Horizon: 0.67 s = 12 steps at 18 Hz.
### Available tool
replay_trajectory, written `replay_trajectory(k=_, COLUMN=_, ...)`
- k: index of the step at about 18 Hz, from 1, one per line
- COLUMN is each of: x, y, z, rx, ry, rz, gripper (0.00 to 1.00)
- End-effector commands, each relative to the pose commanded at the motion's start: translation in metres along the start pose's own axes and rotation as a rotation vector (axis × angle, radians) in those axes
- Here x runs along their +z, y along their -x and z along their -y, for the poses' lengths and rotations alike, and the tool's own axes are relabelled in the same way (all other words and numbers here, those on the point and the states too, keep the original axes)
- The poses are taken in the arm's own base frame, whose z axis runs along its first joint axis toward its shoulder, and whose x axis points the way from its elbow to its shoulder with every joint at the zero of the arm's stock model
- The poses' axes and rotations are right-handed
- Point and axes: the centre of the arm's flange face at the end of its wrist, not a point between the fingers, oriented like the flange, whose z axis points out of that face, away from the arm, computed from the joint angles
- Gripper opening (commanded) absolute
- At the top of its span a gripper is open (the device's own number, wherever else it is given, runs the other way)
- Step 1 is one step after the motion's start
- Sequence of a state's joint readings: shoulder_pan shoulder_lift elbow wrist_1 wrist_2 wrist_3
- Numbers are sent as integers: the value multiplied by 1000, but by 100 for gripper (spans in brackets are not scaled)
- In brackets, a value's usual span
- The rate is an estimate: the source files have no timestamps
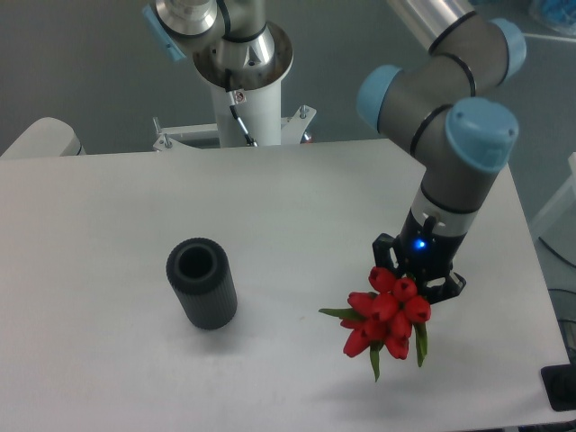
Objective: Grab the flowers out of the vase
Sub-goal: 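Carry the tulip bunch away from the vase and lower it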
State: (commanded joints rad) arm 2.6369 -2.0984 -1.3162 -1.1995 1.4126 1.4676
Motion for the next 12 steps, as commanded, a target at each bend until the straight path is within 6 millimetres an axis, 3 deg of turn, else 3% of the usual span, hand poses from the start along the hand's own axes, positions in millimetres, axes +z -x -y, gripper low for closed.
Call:
replay_trajectory(k=6, x=10, y=9, z=-4, rx=100, ry=78, rz=-56, gripper=0)
replay_trajectory(k=9, x=24, y=5, z=9, rx=148, ry=109, rz=-75, gripper=0)
replay_trajectory(k=12, x=26, y=6, z=9, rx=155, ry=111, rz=-73, gripper=0)
